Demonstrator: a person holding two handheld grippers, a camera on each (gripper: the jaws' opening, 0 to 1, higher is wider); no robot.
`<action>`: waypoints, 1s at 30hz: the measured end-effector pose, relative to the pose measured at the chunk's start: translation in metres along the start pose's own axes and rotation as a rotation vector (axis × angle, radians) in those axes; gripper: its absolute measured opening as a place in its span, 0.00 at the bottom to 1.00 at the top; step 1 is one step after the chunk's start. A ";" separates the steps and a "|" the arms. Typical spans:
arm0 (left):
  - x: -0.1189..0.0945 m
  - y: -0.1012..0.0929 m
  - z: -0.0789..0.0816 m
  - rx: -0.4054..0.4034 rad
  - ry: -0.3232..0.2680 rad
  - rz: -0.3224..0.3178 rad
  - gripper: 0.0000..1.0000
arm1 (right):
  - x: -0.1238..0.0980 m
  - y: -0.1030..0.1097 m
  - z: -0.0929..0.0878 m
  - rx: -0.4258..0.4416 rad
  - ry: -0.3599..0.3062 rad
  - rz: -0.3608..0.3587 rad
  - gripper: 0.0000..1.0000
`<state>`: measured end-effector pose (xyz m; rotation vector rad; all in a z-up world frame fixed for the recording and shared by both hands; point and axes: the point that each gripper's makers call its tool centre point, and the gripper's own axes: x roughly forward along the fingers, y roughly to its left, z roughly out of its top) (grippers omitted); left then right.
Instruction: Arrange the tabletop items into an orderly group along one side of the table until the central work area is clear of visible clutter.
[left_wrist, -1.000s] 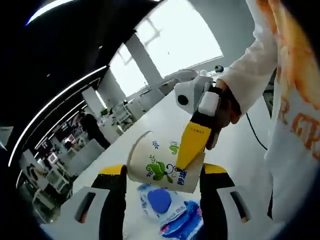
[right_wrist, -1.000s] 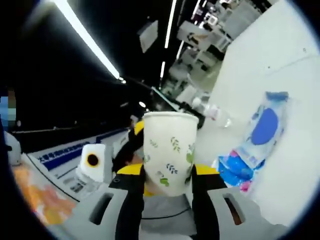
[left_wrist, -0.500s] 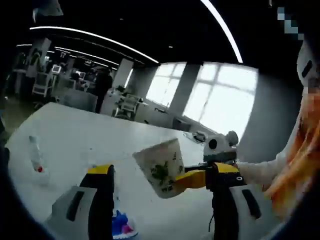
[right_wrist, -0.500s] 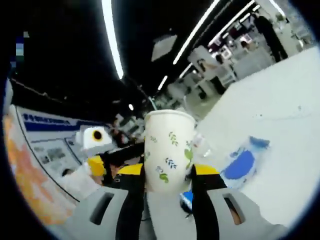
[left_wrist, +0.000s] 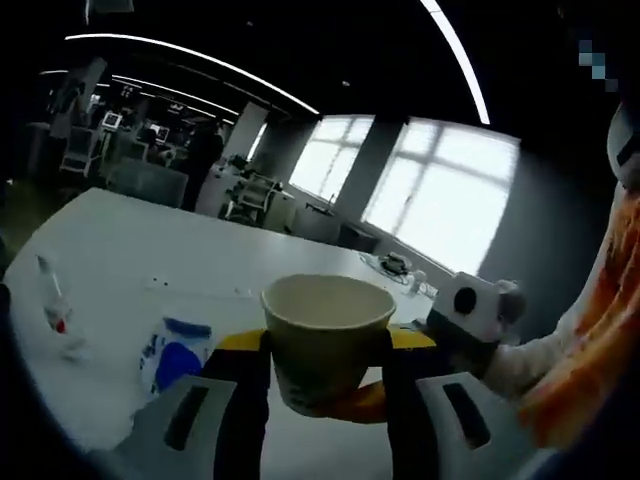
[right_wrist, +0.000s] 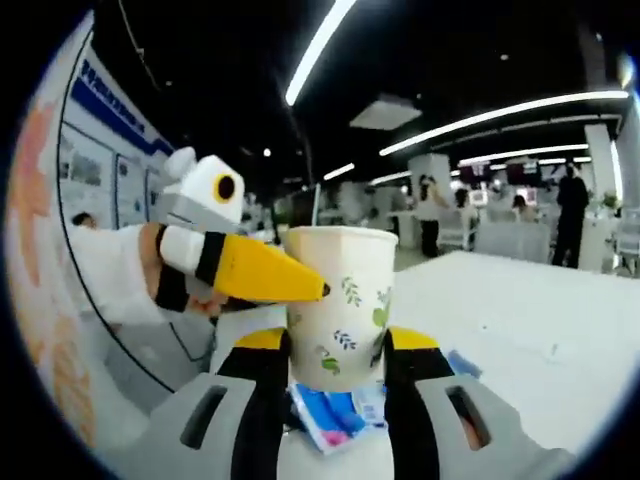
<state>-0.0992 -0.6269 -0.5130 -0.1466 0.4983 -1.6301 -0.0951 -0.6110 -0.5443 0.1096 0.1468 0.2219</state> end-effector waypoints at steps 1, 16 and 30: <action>0.001 -0.001 -0.002 0.014 0.003 0.001 0.43 | -0.001 -0.001 -0.002 0.009 0.005 -0.004 0.37; -0.005 0.065 -0.002 0.111 0.000 0.184 0.42 | -0.043 -0.035 -0.031 0.151 0.061 -0.107 0.36; -0.010 0.174 -0.025 0.159 0.017 0.438 0.42 | -0.092 -0.063 -0.062 0.275 0.080 -0.235 0.34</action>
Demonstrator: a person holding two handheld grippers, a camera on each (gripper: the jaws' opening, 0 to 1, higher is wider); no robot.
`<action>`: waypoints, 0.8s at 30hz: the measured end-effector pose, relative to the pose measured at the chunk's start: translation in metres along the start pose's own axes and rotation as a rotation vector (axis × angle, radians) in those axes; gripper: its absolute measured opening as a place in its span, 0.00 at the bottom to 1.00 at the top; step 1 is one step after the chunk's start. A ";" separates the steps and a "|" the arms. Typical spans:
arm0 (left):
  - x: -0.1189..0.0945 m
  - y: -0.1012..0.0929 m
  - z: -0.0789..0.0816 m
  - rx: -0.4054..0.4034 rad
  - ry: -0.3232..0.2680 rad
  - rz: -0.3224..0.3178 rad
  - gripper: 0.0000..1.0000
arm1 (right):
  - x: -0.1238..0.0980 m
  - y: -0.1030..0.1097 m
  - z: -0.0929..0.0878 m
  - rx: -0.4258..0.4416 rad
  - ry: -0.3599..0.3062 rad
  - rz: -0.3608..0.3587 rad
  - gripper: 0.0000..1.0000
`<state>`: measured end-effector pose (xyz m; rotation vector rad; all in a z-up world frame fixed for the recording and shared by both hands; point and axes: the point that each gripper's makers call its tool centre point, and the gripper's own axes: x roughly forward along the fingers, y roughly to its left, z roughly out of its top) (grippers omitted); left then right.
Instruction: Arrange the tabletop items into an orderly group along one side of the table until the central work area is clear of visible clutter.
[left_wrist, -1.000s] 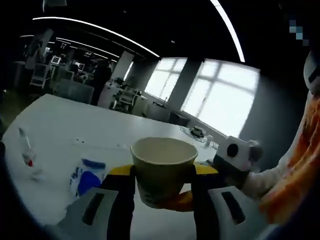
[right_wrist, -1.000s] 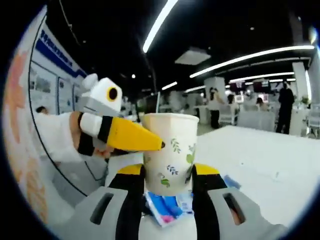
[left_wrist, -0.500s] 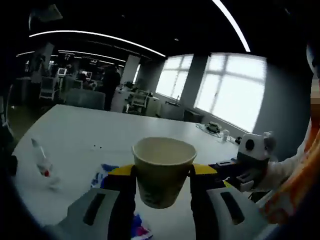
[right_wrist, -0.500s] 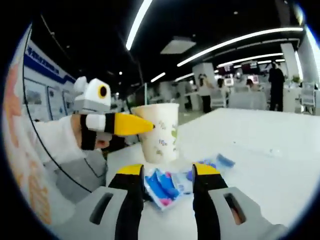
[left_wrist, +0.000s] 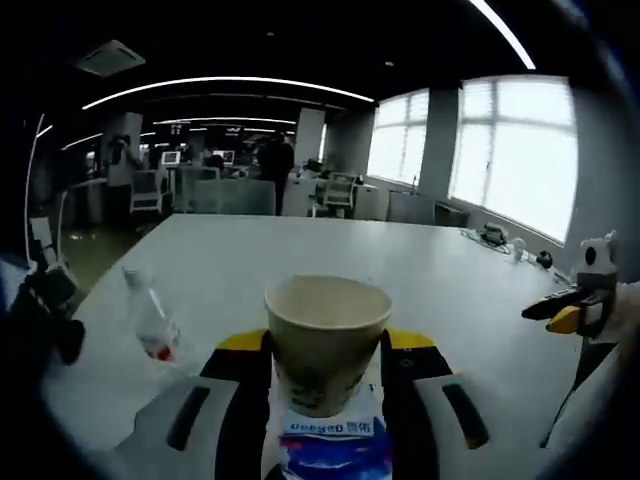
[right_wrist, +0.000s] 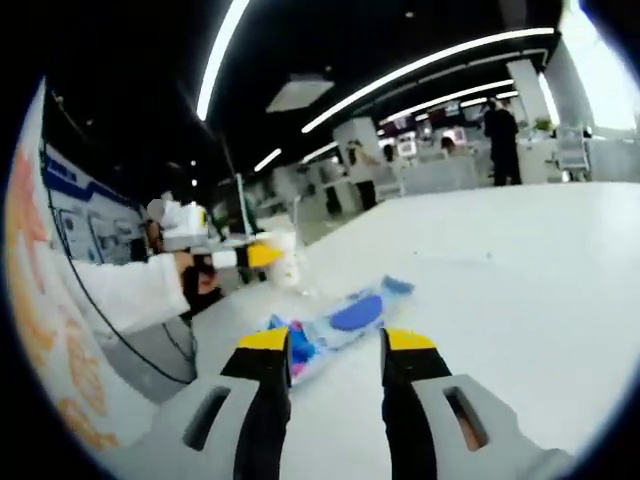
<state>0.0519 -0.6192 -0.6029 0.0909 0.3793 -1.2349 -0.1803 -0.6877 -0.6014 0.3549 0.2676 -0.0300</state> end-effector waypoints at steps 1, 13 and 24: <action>0.005 0.007 -0.005 -0.005 0.011 0.022 0.42 | 0.000 0.000 -0.002 0.004 0.007 0.000 0.34; 0.044 0.060 -0.043 -0.061 0.064 0.183 0.42 | 0.010 -0.008 -0.014 0.017 0.077 0.008 0.34; 0.058 0.087 -0.071 -0.134 0.106 0.261 0.42 | 0.019 -0.017 -0.023 0.072 0.109 -0.001 0.33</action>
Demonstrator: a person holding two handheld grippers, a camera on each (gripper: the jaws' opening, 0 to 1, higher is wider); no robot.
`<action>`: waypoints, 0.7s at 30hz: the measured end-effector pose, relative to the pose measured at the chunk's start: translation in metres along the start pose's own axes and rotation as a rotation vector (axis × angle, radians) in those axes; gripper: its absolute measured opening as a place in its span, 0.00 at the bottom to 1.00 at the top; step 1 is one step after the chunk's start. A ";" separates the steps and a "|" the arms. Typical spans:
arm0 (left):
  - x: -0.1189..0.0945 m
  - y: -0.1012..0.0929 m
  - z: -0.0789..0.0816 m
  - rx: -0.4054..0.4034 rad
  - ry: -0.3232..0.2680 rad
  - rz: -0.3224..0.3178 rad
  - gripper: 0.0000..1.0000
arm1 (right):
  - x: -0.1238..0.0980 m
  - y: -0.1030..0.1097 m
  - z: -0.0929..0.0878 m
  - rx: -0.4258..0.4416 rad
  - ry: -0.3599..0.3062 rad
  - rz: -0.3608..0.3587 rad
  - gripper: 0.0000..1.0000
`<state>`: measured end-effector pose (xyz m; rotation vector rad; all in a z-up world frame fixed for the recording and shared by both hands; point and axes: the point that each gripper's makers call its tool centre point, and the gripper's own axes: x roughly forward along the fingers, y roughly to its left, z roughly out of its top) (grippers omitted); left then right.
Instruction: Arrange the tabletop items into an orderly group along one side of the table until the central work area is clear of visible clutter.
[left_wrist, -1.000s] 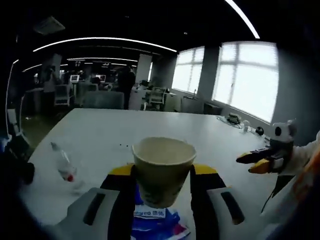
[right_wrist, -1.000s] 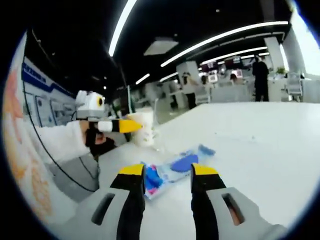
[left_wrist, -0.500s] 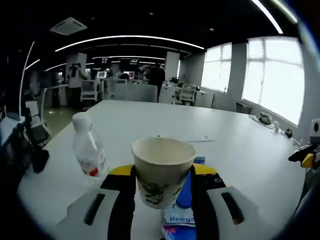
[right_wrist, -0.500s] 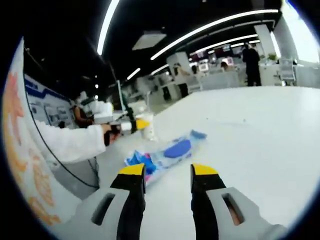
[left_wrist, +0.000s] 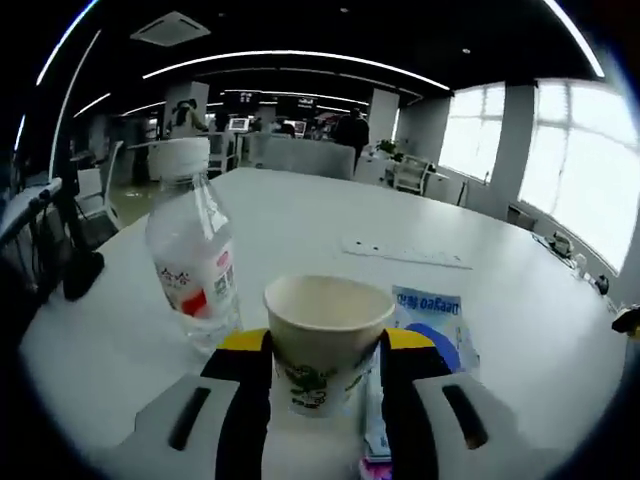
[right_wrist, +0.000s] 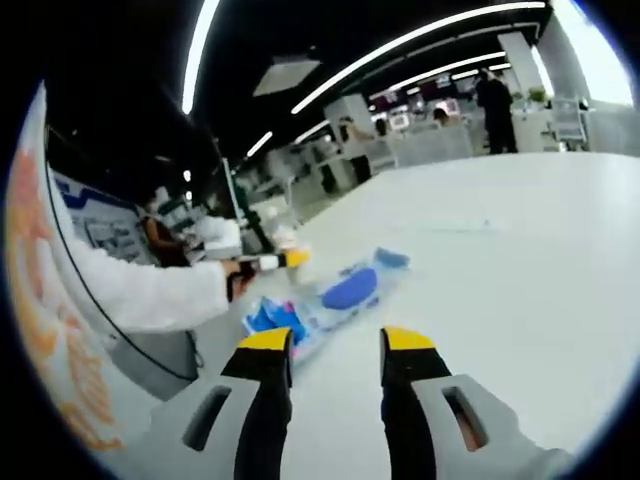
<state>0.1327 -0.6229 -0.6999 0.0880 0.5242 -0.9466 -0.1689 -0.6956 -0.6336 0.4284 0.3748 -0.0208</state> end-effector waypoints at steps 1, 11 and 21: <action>0.001 0.001 -0.001 0.010 0.004 0.003 0.42 | 0.001 -0.001 -0.001 0.003 0.002 -0.001 0.33; 0.015 0.010 0.009 -0.002 -0.038 0.005 0.42 | 0.007 -0.001 0.003 0.022 -0.009 -0.003 0.32; 0.024 0.020 0.008 0.001 -0.077 0.045 0.42 | 0.011 0.001 0.004 0.027 -0.008 0.007 0.31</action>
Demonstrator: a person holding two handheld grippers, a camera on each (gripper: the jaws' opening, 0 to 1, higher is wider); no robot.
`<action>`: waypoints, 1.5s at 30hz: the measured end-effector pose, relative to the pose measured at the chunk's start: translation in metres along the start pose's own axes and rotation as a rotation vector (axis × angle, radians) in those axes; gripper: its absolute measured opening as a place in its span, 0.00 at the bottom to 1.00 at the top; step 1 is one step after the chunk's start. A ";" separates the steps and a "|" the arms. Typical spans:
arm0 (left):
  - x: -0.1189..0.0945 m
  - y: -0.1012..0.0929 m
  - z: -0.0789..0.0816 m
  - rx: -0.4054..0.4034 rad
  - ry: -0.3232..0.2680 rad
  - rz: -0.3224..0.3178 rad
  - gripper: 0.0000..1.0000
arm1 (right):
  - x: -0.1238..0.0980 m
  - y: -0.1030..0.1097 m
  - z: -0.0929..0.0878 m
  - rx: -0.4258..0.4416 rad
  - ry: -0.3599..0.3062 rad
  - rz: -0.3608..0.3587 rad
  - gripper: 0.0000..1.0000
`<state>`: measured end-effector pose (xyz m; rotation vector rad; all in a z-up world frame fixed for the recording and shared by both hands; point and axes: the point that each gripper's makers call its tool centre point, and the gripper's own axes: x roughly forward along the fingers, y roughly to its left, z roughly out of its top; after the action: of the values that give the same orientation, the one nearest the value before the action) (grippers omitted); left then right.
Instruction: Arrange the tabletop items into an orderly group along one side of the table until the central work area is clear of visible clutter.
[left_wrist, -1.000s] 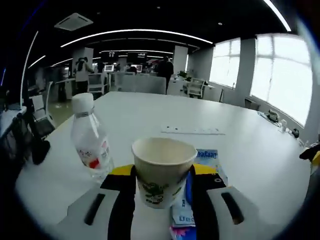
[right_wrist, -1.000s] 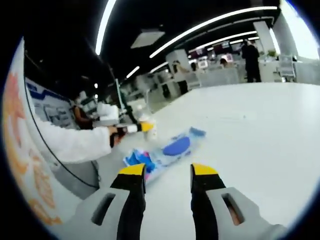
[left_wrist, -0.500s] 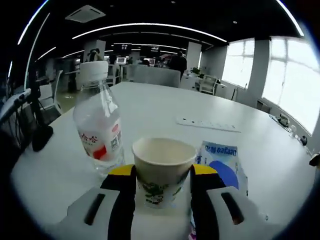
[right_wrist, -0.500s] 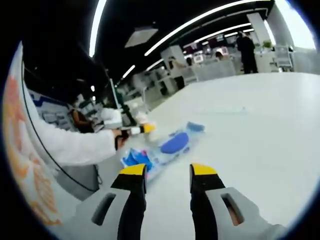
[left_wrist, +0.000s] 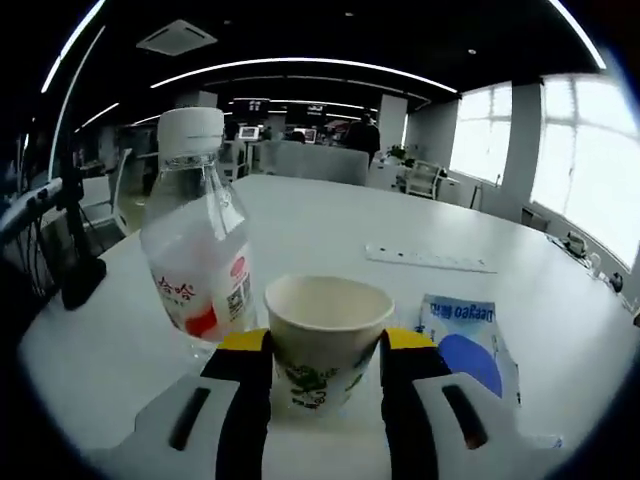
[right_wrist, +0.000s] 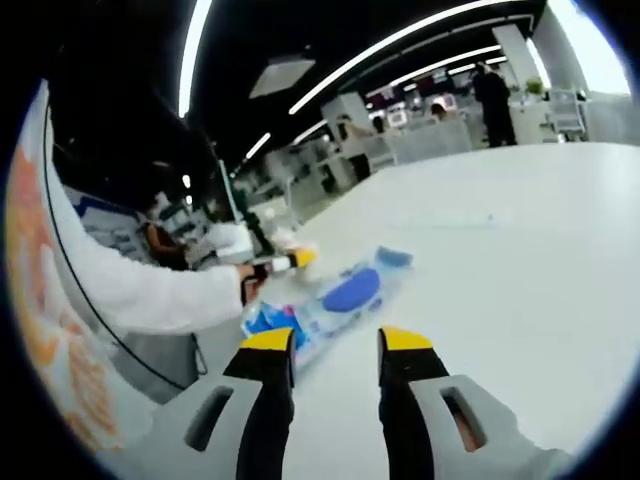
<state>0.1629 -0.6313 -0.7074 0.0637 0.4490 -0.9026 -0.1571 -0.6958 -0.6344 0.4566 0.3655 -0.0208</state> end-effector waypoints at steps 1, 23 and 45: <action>0.000 0.000 0.000 -0.001 0.000 0.003 0.41 | 0.000 0.000 0.000 0.002 0.001 0.000 0.31; 0.004 0.005 -0.010 -0.011 0.051 0.020 0.42 | 0.004 -0.005 0.000 0.040 -0.003 0.003 0.30; -0.051 0.001 -0.013 -0.208 0.097 -0.009 0.77 | -0.002 0.014 -0.001 0.058 -0.017 0.051 0.37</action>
<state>0.1324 -0.5899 -0.6987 -0.0852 0.6318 -0.8599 -0.1582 -0.6834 -0.6283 0.5224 0.3372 0.0146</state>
